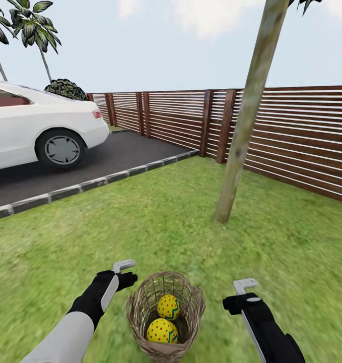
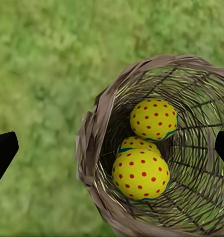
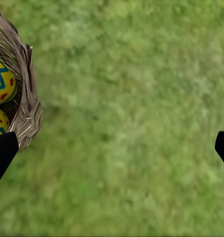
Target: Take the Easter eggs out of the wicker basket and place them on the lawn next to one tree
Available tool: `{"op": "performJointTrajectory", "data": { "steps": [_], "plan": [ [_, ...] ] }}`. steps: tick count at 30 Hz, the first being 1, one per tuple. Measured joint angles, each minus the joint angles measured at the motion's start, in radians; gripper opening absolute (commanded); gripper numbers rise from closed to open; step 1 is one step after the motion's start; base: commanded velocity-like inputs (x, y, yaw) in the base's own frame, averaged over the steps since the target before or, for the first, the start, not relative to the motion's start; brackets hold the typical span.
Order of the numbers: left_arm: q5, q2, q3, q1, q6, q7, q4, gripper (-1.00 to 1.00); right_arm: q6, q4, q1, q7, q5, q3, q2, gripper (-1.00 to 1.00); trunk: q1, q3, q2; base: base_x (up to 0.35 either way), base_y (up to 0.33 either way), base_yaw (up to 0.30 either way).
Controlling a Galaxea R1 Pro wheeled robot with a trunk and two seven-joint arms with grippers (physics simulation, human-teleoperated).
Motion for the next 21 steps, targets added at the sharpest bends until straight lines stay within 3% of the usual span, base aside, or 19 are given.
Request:
{"op": "performJointTrajectory", "data": {
  "steps": [5, 14, 21],
  "plan": [
    [0.0, 0.0, 0.0, 0.0, 0.0, 0.0, 0.0, 1.0, -0.001, -0.003, 0.0, 0.001, -0.001, -0.002, -0.001, 1.0, 0.019, -0.016, -0.035, 0.0, 0.0, 0.0],
    [0.0, 0.0, 0.0, 0.0, -0.006, 0.0, 0.025, 1.0, -0.003, -0.048, 0.0, 0.027, -0.013, -0.122, -0.003, 1.0, 0.054, -0.044, -0.098, 0.0, 0.0, 0.0],
    [0.0, 0.0, 0.0, 0.0, -0.006, 0.0, 0.026, 1.0, -0.002, -0.065, 0.0, 0.058, -0.016, -0.128, -0.023, 1.0, 0.081, -0.066, -0.147, 0.0, 0.0, 0.0]
  ]
}}
